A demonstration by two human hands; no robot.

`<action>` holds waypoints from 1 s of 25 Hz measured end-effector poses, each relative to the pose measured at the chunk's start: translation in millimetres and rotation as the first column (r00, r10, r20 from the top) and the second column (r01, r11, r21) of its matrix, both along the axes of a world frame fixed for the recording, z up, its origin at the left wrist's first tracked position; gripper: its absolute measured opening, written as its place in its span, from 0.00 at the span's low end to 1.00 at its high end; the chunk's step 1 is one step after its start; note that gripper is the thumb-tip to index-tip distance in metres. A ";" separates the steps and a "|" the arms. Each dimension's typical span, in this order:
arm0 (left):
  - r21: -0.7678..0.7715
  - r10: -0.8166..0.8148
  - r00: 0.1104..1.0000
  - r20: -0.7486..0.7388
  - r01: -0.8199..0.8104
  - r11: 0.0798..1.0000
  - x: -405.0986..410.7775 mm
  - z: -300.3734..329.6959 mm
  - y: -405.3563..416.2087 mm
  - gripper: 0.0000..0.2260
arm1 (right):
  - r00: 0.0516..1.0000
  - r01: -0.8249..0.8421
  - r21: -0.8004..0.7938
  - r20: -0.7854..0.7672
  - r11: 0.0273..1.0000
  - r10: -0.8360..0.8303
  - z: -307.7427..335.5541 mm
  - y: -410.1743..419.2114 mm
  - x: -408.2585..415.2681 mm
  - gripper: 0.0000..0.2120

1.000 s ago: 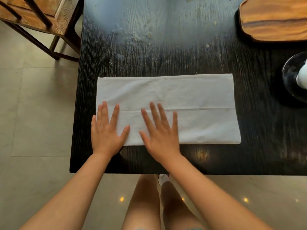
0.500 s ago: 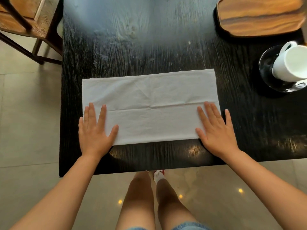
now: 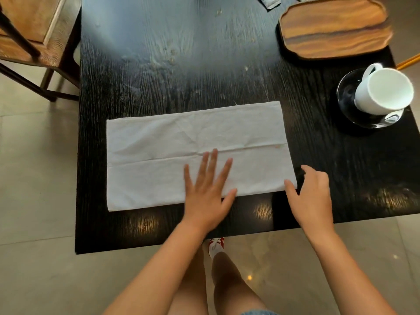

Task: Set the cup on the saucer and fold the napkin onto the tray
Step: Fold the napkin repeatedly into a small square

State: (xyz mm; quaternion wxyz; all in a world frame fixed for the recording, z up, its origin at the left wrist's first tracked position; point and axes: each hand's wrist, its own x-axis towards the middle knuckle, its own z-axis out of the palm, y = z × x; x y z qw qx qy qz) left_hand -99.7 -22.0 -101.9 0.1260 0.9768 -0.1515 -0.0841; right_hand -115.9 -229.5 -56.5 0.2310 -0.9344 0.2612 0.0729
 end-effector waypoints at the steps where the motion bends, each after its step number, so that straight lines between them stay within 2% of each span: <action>1: 0.008 -0.008 1.000 -0.026 0.008 1.000 -1.0 -5.3 -11.9 0.29 | 0.996 0.089 0.090 -0.024 0.992 -0.087 1.5 -1.1 3.6 0.24; 4: 0.038 0.060 0.997 -0.054 -0.058 0.998 -1.6 -16.4 -21.6 0.28 | 0.956 0.295 0.321 -0.088 0.900 -0.281 3.7 -3.6 15.0 0.19; 6: 0.043 0.056 0.998 -0.040 -0.054 0.998 -2.4 -18.0 -21.2 0.28 | 0.927 0.368 0.400 -0.096 0.839 -0.361 6.2 -5.9 17.9 0.15; 8: 0.042 0.050 0.998 -0.029 -0.048 0.998 -1.7 -17.9 -21.9 0.29 | 0.913 0.402 0.413 -0.118 0.817 -0.390 9.6 -7.5 17.5 0.12; 11: 0.060 0.049 0.999 -0.017 -0.048 0.997 -1.6 -18.4 -22.8 0.29 | 0.913 0.406 0.365 -0.196 0.838 -0.357 10.9 -9.4 13.7 0.06; 13: 0.072 0.045 0.999 -0.012 -0.044 0.996 -1.9 -18.9 -22.4 0.29 | 0.914 0.400 0.351 -0.224 0.847 -0.339 8.6 -9.9 10.2 0.07; 19: 0.100 0.044 0.999 -0.011 -0.042 0.994 -0.5 -18.1 -22.9 0.29 | 0.931 0.364 0.406 -0.124 0.838 -0.344 15.2 -4.6 2.7 0.03; 20: 0.101 0.043 0.999 -0.016 -0.042 0.994 -0.8 -17.4 -22.4 0.29 | 0.923 0.375 0.439 -0.092 0.817 -0.375 17.7 -3.4 2.1 0.02; 22: 0.099 0.044 0.999 -0.028 -0.041 0.994 -1.4 -17.1 -22.6 0.29 | 0.893 0.406 0.534 -0.062 0.741 -0.445 23.8 -1.5 2.8 0.07; 23: 0.095 0.043 0.998 -0.038 -0.039 0.995 -1.1 -17.3 -23.1 0.29 | 0.880 0.419 0.583 -0.073 0.696 -0.469 27.2 -0.6 4.2 0.10; 25: 0.091 0.040 0.996 -0.074 -0.033 0.995 0.2 -15.1 -22.6 0.29 | 0.859 0.440 0.659 -0.110 0.610 -0.501 34.7 2.3 7.6 0.09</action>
